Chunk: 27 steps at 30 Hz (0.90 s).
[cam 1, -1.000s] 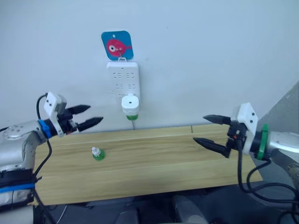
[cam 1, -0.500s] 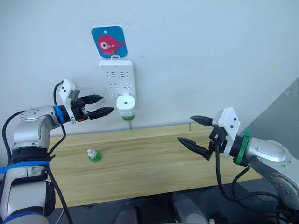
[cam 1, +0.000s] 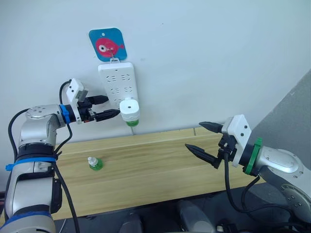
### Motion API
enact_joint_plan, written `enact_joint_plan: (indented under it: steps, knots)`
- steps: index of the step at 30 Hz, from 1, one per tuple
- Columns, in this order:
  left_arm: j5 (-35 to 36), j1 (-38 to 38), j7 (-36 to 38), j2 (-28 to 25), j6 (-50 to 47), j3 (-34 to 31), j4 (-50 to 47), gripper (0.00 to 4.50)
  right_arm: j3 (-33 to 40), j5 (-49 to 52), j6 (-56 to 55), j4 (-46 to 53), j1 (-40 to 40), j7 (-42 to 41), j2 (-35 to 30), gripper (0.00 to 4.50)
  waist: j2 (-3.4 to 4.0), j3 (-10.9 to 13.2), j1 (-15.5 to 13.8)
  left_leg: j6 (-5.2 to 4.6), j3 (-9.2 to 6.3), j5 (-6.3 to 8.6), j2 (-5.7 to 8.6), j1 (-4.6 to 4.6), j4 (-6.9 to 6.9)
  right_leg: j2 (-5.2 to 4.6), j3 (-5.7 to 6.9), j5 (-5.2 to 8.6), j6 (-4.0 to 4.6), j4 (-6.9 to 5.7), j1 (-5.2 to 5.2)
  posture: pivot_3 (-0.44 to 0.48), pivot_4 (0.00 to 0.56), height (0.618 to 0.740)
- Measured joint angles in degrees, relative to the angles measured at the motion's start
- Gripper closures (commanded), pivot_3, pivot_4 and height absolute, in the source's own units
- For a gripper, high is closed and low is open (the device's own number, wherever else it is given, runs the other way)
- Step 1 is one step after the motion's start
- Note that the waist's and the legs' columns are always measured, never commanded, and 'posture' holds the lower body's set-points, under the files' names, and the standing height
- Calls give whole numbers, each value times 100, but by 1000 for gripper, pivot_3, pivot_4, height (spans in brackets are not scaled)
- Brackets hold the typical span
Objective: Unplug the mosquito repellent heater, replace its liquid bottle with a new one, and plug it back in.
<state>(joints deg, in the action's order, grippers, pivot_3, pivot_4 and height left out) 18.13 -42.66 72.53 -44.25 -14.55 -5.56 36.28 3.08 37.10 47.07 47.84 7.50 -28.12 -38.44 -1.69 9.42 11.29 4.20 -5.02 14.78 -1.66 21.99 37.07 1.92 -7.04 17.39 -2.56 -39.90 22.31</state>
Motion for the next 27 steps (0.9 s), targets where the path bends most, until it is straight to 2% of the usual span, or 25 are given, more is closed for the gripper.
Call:
enact_joint_plan:
  steps: [9, 12, 17, 21, 27]
  knots:
    - [-43, -225, 156, 93, -15, 79, 196, 0, 15, 19, 4, 5, 2, 7, -66, 24, 0, 0, 1, 0, -4, 0, 0, 2, -2, 0, 4, 0, 0, 1, 1, -272, 134, 740]
    - [-38, -284, 162, 143, -32, 70, 253, 528, 15, 38, 6, 5, 2, 6, -87, 0, -1, 0, -1, 0, -4, 0, 1, 2, 0, 0, 3, 0, 0, 1, 1, -273, 135, 740]
    - [-35, -315, 120, 189, -32, 64, 256, 2111, 17, 77, 17, 5, 3, 2, -120, 0, -1, 0, 8, 0, -3, 0, 0, 2, -3, 0, 3, 0, -1, 2, 1, -273, 136, 740]
    - [0, -314, 203, 260, -39, 53, 232, 3165, 3, 130, 55, 5, 42, 39, -95, 0, 0, 0, 0, 0, -5, 0, 1, 3, -2, 0, 4, 0, -1, 2, 0, -271, 137, 740]
    - [1, -274, 137, 321, -248, 22, 98, 3175, -502, -55, 59, -163, 614, 367, 388, 0, -1, 0, 27, 0, -2, -1, 1, 0, 2, 0, -2, -3, -6, 1, 0, -267, 137, 740]
